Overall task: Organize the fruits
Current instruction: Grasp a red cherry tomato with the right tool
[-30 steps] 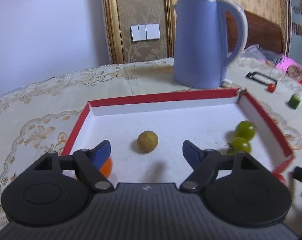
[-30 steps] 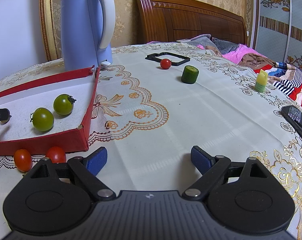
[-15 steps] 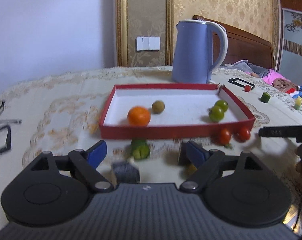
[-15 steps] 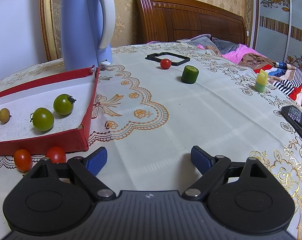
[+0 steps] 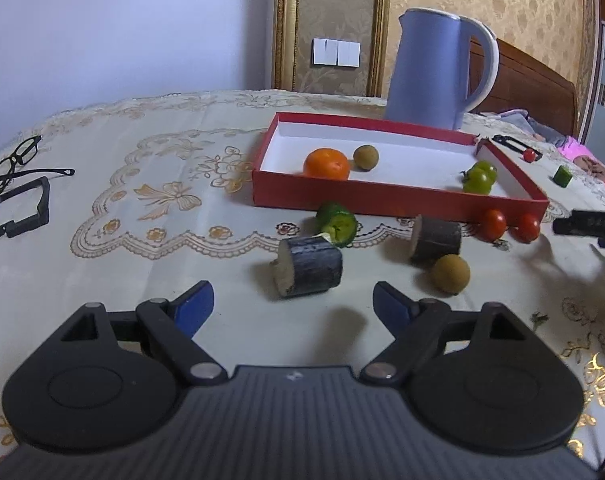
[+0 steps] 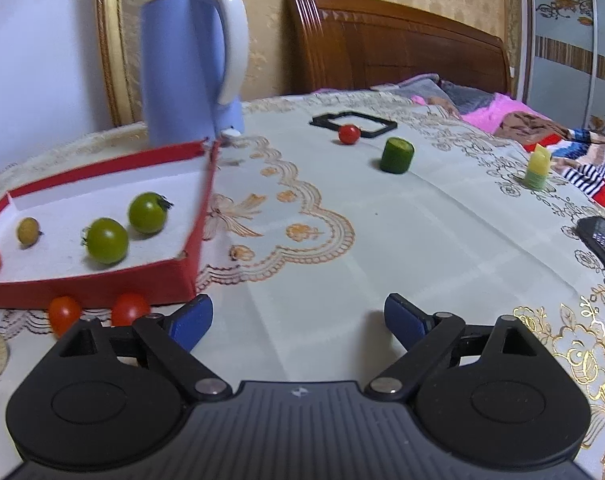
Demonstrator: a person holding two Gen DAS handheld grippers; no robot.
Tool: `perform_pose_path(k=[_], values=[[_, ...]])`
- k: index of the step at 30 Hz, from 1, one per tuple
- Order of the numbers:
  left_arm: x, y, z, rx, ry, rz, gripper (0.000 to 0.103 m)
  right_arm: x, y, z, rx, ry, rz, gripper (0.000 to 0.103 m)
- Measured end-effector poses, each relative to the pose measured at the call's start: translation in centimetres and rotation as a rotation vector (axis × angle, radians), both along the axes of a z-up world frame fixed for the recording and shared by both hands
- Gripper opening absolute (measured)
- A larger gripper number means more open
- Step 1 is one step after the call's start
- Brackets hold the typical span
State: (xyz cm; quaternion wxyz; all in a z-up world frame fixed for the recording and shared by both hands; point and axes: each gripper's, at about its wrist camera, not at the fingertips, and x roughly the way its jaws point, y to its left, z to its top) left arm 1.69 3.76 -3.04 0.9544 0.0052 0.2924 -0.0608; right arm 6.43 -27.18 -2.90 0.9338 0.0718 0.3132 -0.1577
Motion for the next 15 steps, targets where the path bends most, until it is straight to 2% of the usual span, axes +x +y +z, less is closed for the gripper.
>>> perform_pose_path(k=[3, 5, 10, 12, 15], values=[[0.5, -0.1, -0.4, 0.014, 0.01, 0.005, 0.085, -0.8, -0.1, 0.3, 0.061, -0.024, 0.025, 0.093], [0.8, -0.1, -0.4, 0.013, 0.018, 0.005, 0.085, -1.2, 0.6, 0.5, 0.102, -0.017, 0.092, 0.089], [1.6, -0.1, -0.4, 0.014, 0.023, 0.001, 0.09, -1.8, 3.8, 1.0, 0.039, -0.021, 0.202, 0.082], [1.9, -0.1, -0.5, 0.012, 0.031, -0.005, 0.093, -1.7, 4.6, 1.1, 0.042, -0.024, 0.232, 0.068], [1.9, -0.4, -0.6, 0.04, 0.031, -0.011, 0.093, -0.8, 5.4, 0.8, 0.052, -0.002, 0.268, 0.054]])
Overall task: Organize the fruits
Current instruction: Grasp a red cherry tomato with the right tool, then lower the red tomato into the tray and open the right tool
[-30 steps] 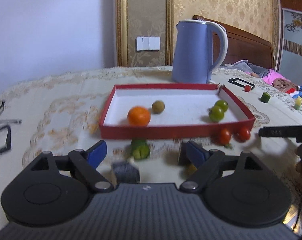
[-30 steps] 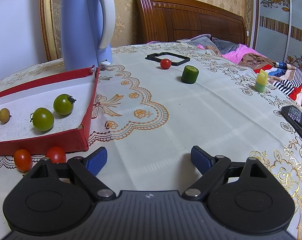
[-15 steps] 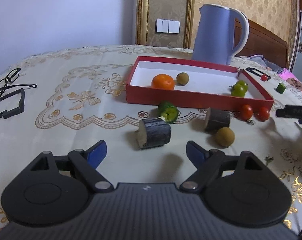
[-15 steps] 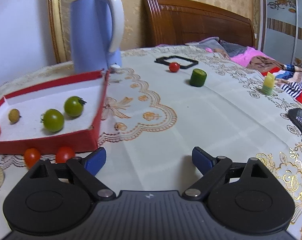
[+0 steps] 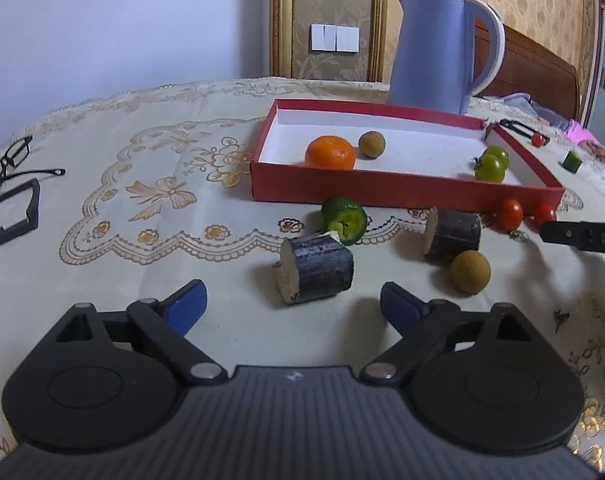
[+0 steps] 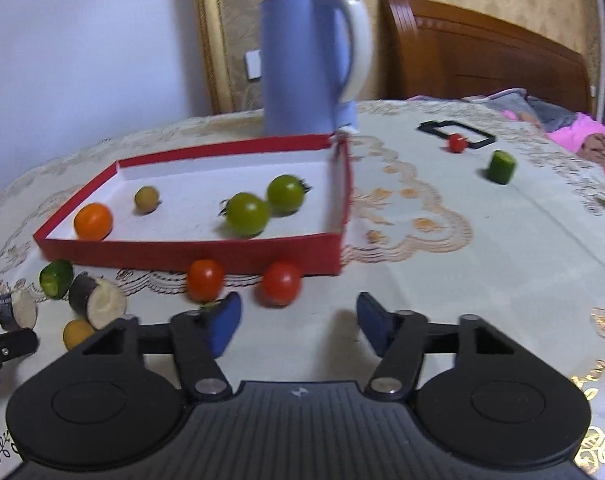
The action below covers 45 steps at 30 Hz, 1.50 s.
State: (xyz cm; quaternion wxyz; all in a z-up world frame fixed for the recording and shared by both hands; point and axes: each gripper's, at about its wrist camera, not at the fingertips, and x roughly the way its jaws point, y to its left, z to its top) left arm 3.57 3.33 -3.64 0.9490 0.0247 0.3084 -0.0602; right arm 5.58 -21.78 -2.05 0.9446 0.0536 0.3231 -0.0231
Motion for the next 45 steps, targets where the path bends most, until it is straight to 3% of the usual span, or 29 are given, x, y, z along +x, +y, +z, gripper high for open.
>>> perform_pose_path(k=[2, 6, 11, 14, 21, 28, 45], values=[[-0.1, 0.0, 0.0, 0.005, -0.003, -0.002, 0.093, 0.5, 0.4, -0.3, -0.008, 0.004, 0.006, 0.051], [0.2, 0.1, -0.1, -0.005, 0.007, -0.002, 0.095, 1.0, 0.8, -0.3, -0.014, -0.006, 0.02, 0.031], [0.2, 0.0, -0.1, 0.0, 0.008, 0.003, 0.098, 1.7, 1.3, -0.4, -0.023, 0.001, 0.024, 0.031], [0.3, 0.2, -0.2, -0.006, 0.009, 0.001, 0.098, 1.7, 1.3, -0.5, -0.027, -0.004, 0.013, 0.023], [0.3, 0.2, -0.2, -0.01, 0.009, -0.003, 0.099, 1.4, 0.7, -0.4, 0.006, -0.016, 0.009, 0.023], [0.3, 0.2, -0.2, -0.017, 0.01, -0.002, 0.1, 0.8, 1.4, 1.6, 0.002, -0.09, 0.045, 0.023], [0.3, 0.5, -0.2, -0.037, 0.008, -0.001, 0.1, 9.0, 8.3, 1.7, -0.119, -0.058, 0.201, 0.023]])
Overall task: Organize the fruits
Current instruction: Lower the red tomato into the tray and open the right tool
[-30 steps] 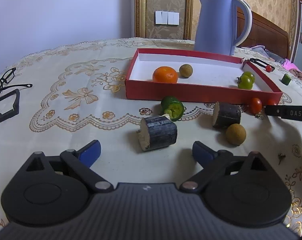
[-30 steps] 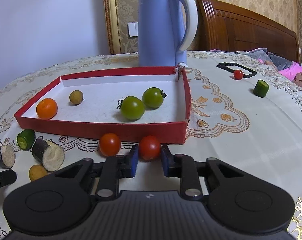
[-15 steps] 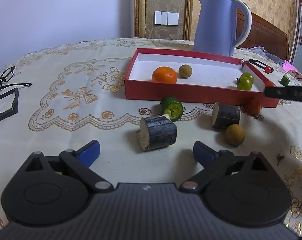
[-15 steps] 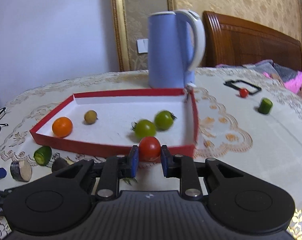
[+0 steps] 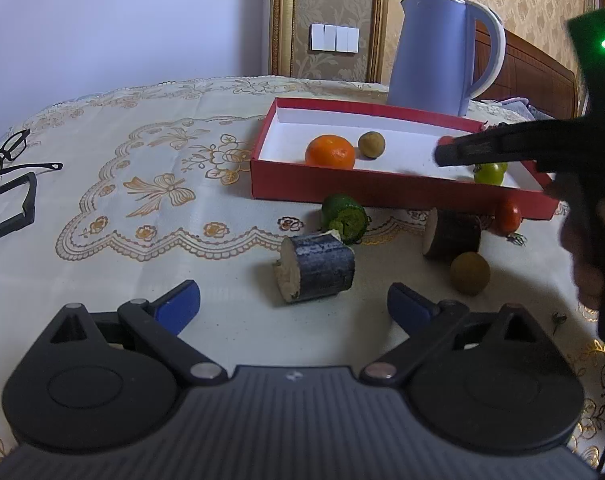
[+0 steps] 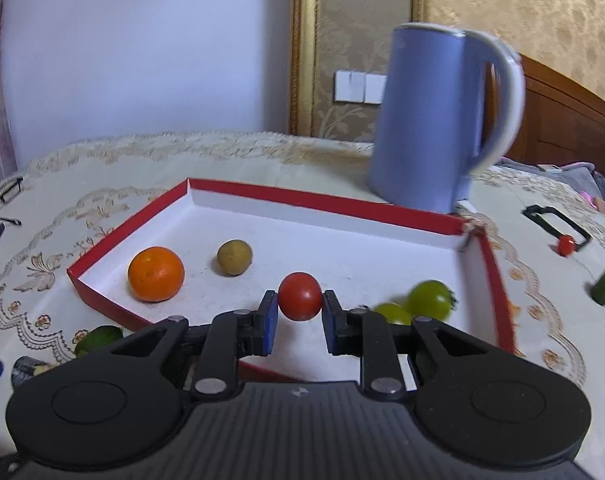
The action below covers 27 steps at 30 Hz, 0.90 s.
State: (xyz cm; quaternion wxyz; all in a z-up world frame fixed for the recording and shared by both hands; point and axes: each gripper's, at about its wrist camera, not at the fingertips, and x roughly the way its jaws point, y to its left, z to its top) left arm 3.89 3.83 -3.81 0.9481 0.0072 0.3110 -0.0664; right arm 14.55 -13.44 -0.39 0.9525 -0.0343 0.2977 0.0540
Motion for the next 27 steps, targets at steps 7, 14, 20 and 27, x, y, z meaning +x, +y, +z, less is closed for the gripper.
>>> perform_pose_path(k=[7, 14, 20, 27], values=[[0.0, 0.0, 0.0, 0.0, 0.0, 0.0, 0.1, 1.7, 1.7, -1.4, -0.041, 0.049, 0.021, 0.023], [0.1, 0.0, -0.1, 0.005, 0.001, 0.002, 0.101, 1.8, 1.4, -1.6, -0.032, 0.059, 0.017, 0.023], [0.1, -0.1, -0.2, 0.013, 0.002, 0.003, 0.101, 1.5, 0.8, -1.3, 0.0, 0.064, 0.022, 0.024], [0.2, -0.2, -0.2, 0.02, 0.003, 0.008, 0.101, -1.0, -0.4, -0.7, 0.01, 0.021, 0.015, 0.025]])
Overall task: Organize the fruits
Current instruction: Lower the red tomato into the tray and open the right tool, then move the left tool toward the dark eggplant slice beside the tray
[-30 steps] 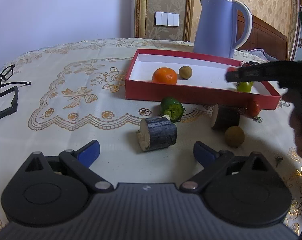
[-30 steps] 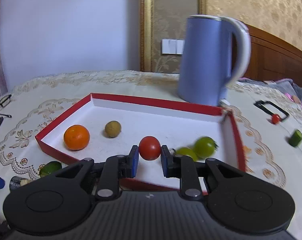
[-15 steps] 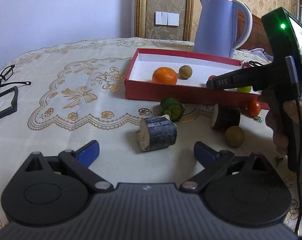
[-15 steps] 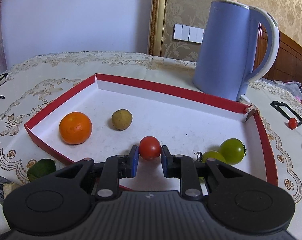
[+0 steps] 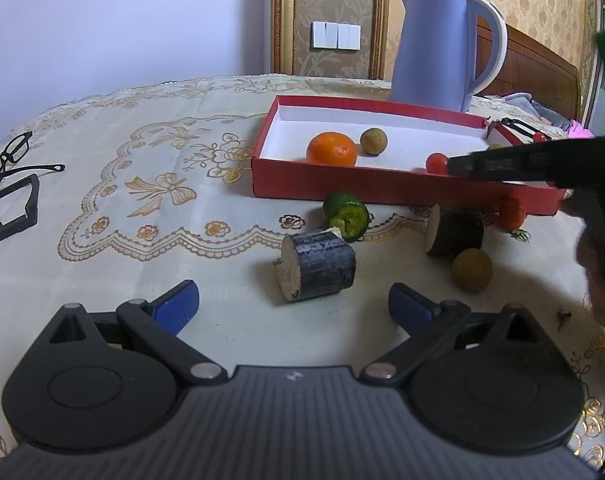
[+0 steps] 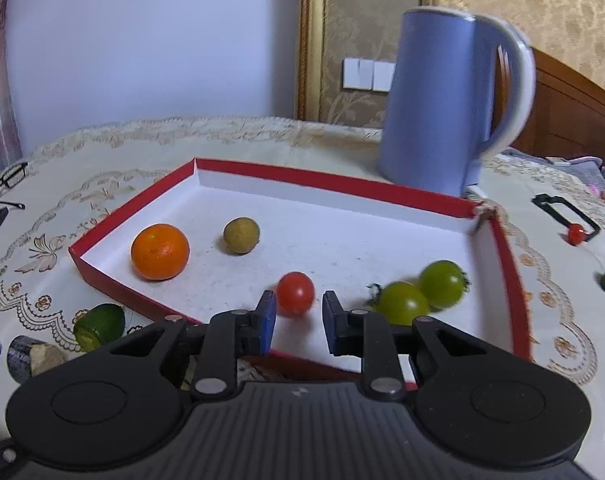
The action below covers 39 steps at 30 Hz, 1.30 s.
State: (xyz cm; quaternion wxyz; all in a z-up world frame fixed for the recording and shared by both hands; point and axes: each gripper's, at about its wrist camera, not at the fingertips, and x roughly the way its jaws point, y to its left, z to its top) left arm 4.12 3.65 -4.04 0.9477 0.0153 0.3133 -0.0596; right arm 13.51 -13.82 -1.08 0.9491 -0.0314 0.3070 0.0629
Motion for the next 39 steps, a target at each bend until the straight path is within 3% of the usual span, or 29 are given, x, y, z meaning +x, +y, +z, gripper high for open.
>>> perform_pose_path(k=[4, 9, 16, 19, 24, 27, 28, 30, 32, 39], values=[[0.0, 0.0, 0.0, -0.001, 0.0, -0.001, 0.101, -2.2, -1.6, 0.9, 0.031, -0.023, -0.02, 0.026], [0.0, 0.1, 0.1, -0.006, 0.0, -0.001, 0.102, -6.0, -4.2, 1.6, 0.014, -0.075, -0.072, 0.045], [0.0, 0.1, 0.1, -0.004, -0.002, 0.015, 0.102, -9.6, -8.5, 1.2, 0.023, -0.091, -0.196, 0.045], [0.1, -0.1, 0.0, 0.009, 0.0, 0.015, 0.102, -9.7, -9.9, 0.6, -0.015, -0.056, -0.28, 0.045], [0.2, -0.3, 0.0, 0.017, 0.001, 0.025, 0.101, -8.7, -12.6, -0.7, 0.014, 0.06, -0.401, 0.045], [0.3, -0.3, 0.1, 0.025, 0.003, 0.045, 0.101, -8.4, -13.5, -0.9, 0.029, 0.051, -0.455, 0.045], [0.3, -0.3, 0.2, 0.028, -0.002, 0.061, 0.1, -8.1, -13.7, -0.9, 0.021, 0.047, -0.472, 0.047], [0.4, -0.2, 0.2, 0.02, -0.001, 0.083, 0.099, -8.0, -14.0, -0.9, 0.03, 0.029, -0.507, 0.066], [0.6, -0.2, 0.3, 0.015, 0.005, 0.086, 0.098, -7.7, -14.2, -1.3, -0.002, 0.012, -0.553, 0.074], [1.1, -1.2, 0.4, 0.015, 0.005, 0.078, 0.085, -7.2, -14.9, -1.6, 0.031, 0.042, -0.563, 0.079]])
